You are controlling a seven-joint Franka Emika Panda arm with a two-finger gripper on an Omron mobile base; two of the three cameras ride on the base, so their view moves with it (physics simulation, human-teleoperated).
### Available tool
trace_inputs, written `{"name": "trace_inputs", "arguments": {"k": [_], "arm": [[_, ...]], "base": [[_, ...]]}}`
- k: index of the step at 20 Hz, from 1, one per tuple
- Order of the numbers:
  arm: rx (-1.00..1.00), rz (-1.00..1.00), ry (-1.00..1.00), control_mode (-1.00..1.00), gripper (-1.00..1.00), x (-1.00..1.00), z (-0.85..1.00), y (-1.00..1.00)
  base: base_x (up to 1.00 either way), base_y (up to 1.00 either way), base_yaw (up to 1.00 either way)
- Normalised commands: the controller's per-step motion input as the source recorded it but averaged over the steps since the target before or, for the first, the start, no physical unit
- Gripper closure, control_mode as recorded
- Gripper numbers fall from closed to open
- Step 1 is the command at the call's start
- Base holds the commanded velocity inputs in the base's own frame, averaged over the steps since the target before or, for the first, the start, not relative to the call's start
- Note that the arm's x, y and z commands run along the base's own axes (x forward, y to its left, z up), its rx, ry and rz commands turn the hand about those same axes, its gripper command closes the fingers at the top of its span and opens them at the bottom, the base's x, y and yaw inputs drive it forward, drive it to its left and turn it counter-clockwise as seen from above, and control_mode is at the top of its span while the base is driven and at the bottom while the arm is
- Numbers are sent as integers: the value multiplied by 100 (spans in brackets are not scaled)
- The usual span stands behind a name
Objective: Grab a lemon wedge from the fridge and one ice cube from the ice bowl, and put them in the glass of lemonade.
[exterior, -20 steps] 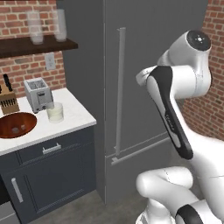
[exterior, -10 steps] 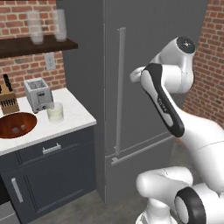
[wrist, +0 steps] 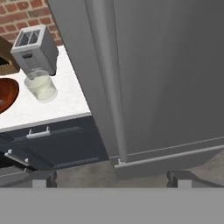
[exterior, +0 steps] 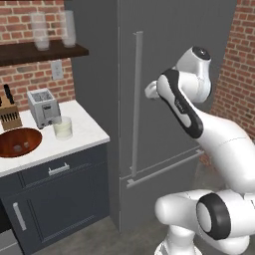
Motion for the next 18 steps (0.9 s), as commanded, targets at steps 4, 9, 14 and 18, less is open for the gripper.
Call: {"name": "trace_inputs", "arguments": {"k": [4,9,14,18], "arm": [[-4,0,-3,-100,-100,22,-4,18],[-1,0,-3,-100,-100,59,-11,33],[0,0,0,-100,-100,78,-15,4],[0,0,0,-100,-100,68,-14,0]], "base": [[0,0,0],[0,0,0],[0,0,0],[0,0,0]]}}
